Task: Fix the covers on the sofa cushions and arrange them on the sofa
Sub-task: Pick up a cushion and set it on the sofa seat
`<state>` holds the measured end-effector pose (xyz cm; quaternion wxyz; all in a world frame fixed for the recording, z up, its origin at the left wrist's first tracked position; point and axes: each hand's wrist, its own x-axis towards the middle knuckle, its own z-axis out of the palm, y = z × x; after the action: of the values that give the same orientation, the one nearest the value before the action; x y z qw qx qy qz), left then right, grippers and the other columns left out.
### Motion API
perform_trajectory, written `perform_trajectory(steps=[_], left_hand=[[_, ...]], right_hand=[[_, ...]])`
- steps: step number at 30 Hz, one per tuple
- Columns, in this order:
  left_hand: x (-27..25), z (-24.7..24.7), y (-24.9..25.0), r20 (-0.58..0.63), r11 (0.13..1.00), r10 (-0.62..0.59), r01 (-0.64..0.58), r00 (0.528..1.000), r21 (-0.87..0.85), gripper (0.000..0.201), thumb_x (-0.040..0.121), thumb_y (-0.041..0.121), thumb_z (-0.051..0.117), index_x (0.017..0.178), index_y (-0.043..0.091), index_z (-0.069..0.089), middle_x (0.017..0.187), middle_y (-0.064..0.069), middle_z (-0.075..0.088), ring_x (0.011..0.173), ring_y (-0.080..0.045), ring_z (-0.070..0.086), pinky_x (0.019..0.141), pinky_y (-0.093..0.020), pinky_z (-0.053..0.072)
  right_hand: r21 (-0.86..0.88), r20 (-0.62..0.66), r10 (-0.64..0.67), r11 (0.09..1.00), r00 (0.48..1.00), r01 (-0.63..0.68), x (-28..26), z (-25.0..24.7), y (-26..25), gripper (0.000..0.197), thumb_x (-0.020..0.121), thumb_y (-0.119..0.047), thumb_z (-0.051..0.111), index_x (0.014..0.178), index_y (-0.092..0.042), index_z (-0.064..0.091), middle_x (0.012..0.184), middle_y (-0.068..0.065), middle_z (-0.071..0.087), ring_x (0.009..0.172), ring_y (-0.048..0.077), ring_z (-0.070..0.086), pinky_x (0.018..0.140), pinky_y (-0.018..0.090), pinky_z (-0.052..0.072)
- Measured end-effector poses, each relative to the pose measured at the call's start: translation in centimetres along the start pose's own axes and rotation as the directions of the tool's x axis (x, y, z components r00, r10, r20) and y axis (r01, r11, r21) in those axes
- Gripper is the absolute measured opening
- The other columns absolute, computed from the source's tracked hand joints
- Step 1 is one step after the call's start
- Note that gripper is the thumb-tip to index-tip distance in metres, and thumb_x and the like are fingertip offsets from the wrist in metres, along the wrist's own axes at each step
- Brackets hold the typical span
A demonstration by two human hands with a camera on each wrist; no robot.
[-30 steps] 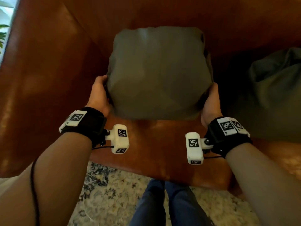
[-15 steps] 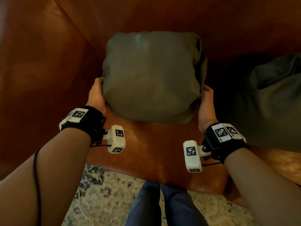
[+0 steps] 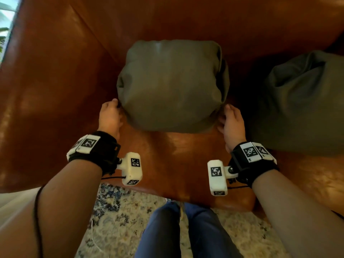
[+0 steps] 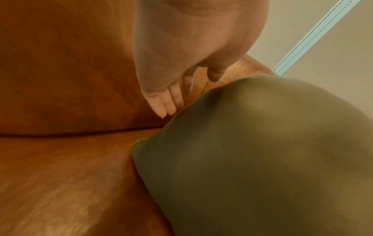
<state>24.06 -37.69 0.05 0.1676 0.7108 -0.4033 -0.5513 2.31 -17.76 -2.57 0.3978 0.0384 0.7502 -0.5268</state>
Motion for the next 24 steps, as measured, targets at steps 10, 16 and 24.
perform_trajectory(steps=[10,16,24], left_hand=[[-8.5,-1.4,-10.0,0.344,0.970,-0.086,-0.001,0.935,0.244,0.021,0.099,0.026,0.042,0.103,0.017,0.061,0.091,-0.005,0.068,0.082,-0.018,0.065,0.084,-0.034,0.046],[-15.2,-1.4,-16.2,0.512,0.892,-0.145,-0.112,0.847,0.437,0.024,0.100,0.026,0.045,0.109,0.011,0.063,0.088,-0.005,0.068,0.084,-0.018,0.064,0.084,-0.031,0.046],[-26.9,4.1,-23.1,0.645,0.704,-0.218,-0.339,0.733,0.624,0.024,0.100,0.013,0.045,0.114,0.000,0.061,0.094,-0.015,0.063,0.076,-0.018,0.059,0.060,-0.014,0.051]], right_hand=[[-0.060,0.047,0.122,0.991,0.991,-0.119,-11.5,-6.5,8.8,0.028,0.102,-0.025,0.042,0.118,-0.012,0.061,0.114,0.007,0.067,0.105,0.018,0.063,0.097,0.037,0.048],[-0.043,0.034,0.241,0.970,0.970,-0.240,-19.7,-12.8,16.7,0.029,0.100,-0.027,0.046,0.118,-0.008,0.061,0.109,0.011,0.069,0.101,0.025,0.066,0.095,0.041,0.049],[0.244,-0.157,0.394,0.904,0.906,-0.351,-28.5,-24.5,26.3,0.026,0.096,-0.027,0.055,0.109,-0.007,0.065,0.093,0.011,0.070,0.085,0.023,0.065,0.075,0.033,0.051]])
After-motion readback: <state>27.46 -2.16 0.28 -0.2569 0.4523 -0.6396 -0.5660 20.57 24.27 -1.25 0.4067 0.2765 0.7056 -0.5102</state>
